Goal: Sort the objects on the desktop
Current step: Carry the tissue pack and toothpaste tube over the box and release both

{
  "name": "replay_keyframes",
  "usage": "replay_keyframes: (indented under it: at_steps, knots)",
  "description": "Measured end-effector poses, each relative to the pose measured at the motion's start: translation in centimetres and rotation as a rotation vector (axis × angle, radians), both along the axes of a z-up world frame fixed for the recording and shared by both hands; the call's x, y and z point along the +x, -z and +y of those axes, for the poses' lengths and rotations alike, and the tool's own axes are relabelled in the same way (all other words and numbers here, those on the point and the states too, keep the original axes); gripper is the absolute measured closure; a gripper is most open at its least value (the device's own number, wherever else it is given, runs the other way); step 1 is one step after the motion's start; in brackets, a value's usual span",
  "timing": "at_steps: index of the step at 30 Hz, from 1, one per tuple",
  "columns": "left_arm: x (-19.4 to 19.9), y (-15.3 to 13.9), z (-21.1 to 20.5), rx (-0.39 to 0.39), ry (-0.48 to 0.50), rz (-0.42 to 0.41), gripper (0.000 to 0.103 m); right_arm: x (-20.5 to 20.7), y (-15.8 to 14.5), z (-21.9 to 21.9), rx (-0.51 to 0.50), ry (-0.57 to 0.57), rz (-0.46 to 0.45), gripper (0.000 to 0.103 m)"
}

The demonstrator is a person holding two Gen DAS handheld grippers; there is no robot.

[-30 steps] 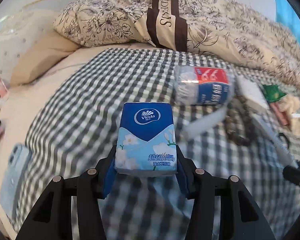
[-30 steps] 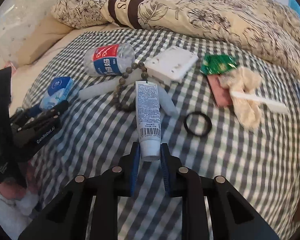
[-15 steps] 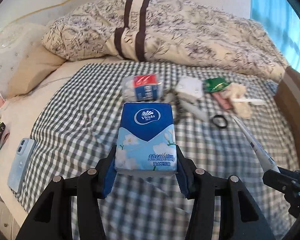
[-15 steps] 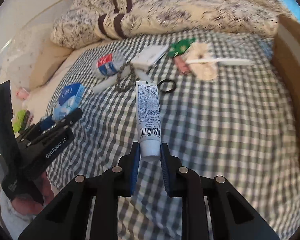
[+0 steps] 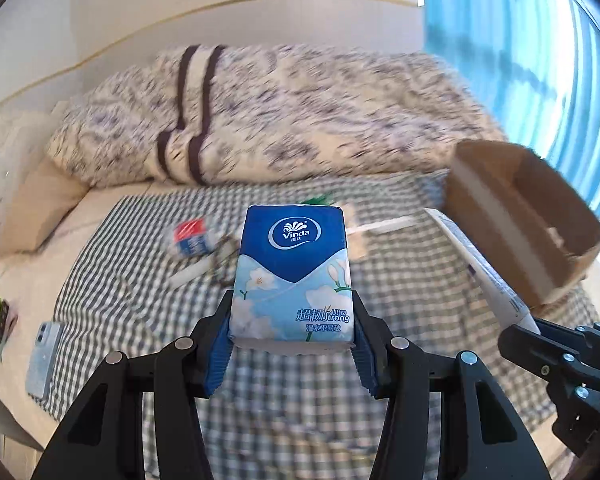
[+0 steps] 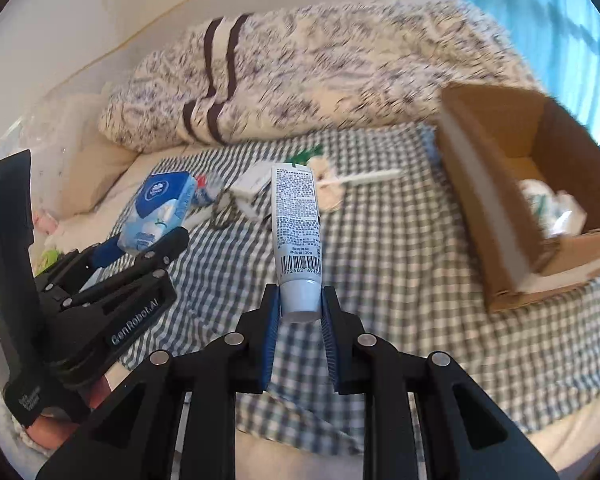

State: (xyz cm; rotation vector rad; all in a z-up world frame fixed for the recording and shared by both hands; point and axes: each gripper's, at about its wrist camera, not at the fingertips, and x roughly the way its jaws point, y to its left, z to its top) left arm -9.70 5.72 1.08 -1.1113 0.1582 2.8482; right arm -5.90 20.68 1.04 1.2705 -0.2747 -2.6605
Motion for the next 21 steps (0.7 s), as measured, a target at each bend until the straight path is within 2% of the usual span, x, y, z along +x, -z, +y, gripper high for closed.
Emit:
replay_keyframes:
  at_steps: [7,11,16,21]
  knots:
    - [-0.8,-3.5,9.5,0.001,0.128,0.035,0.050,0.2,-3.2,7.3,0.015,0.122,0.062,0.083]
    - [-2.0,-4.3,14.2,0.011,0.202,0.034,0.050,-0.3,-4.2,12.5,0.026,0.213,0.079,0.083]
    - [-3.7,-4.3,20.4,-0.014,0.294,0.038,0.050,-1.4,-3.8,18.4,0.029,0.308,0.077,0.083]
    - [-5.1,-3.3,24.6,-0.019,0.353,0.011,0.050,-2.8,-2.6,22.9,0.007,0.359,0.047,0.083]
